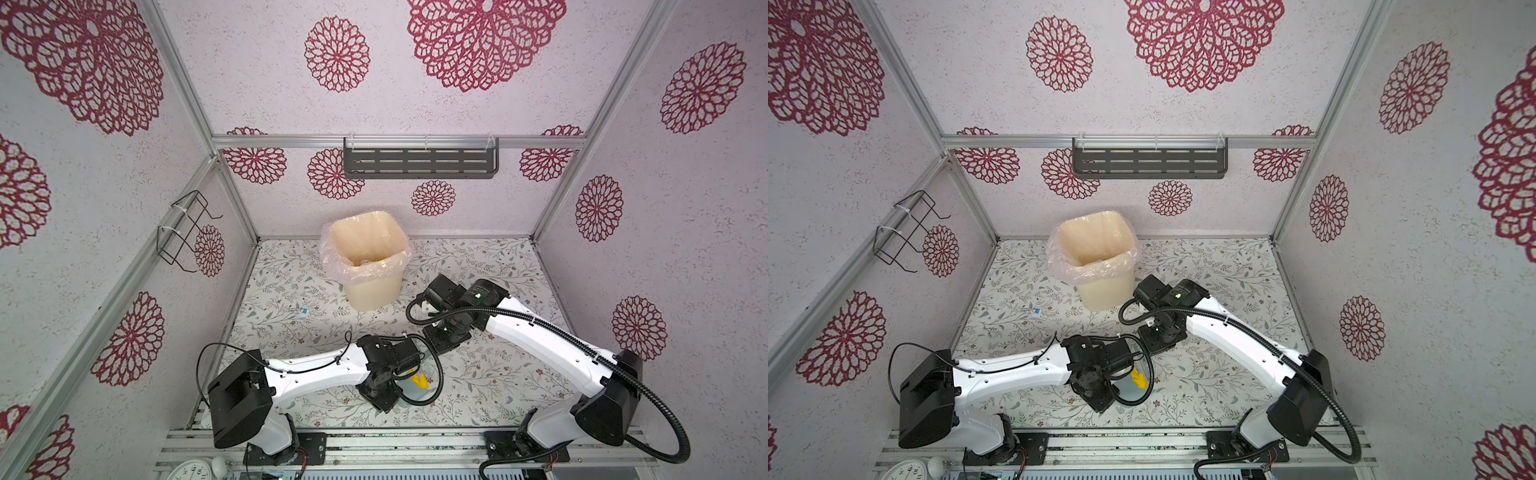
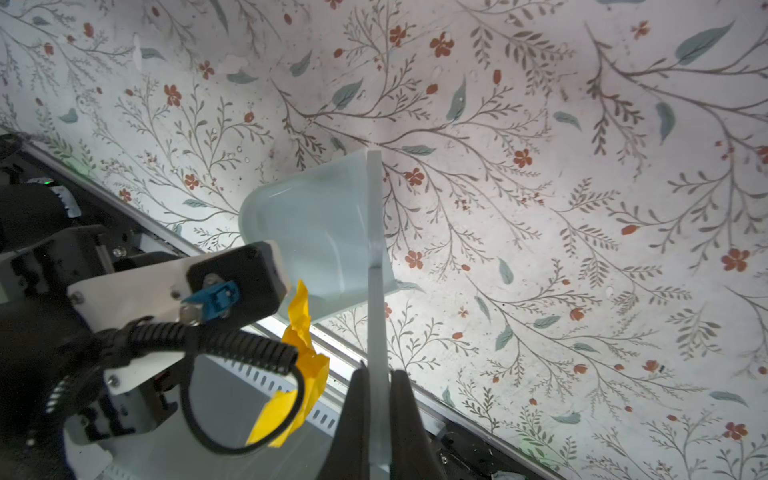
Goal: Sweep away the paper scraps from the table
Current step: 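Push the yellow paper scrap into the dustpan with the right gripper's brush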
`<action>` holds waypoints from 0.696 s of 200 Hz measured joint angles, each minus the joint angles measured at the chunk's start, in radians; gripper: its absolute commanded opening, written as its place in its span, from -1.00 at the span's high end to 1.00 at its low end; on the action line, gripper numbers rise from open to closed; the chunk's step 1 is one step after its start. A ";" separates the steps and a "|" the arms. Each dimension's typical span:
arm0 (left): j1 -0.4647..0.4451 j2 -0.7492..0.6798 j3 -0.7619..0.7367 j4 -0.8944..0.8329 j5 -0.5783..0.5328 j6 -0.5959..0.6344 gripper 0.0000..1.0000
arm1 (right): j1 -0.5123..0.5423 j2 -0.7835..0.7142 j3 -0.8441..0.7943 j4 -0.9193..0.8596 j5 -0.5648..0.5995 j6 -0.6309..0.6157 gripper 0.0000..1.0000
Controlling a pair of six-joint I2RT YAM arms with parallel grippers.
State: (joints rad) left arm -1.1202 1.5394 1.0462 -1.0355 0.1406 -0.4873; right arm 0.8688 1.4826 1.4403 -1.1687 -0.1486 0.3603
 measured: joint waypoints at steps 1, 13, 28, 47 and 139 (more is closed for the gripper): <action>0.000 0.000 0.000 0.000 0.000 0.000 1.00 | 0.001 0.000 0.000 0.000 -0.003 0.000 1.00; 0.000 0.000 0.000 0.000 0.000 0.000 1.00 | 0.005 -0.001 0.000 -0.004 -0.013 0.004 1.00; 0.000 0.000 0.000 0.000 -0.003 -0.002 1.00 | 0.005 -0.002 0.002 -0.014 -0.012 0.008 1.00; 0.000 -0.001 0.000 0.002 -0.003 -0.006 1.00 | 0.006 -0.002 0.010 -0.034 0.018 0.008 1.00; -0.001 -0.006 0.097 -0.110 -0.101 -0.044 1.00 | -0.059 -0.152 -0.044 -0.073 0.194 0.037 1.00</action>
State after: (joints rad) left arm -1.1213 1.5337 1.1427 -1.1458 0.0399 -0.5312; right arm 0.8097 1.3304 1.3960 -1.2415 0.0456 0.3969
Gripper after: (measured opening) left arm 0.222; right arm 0.075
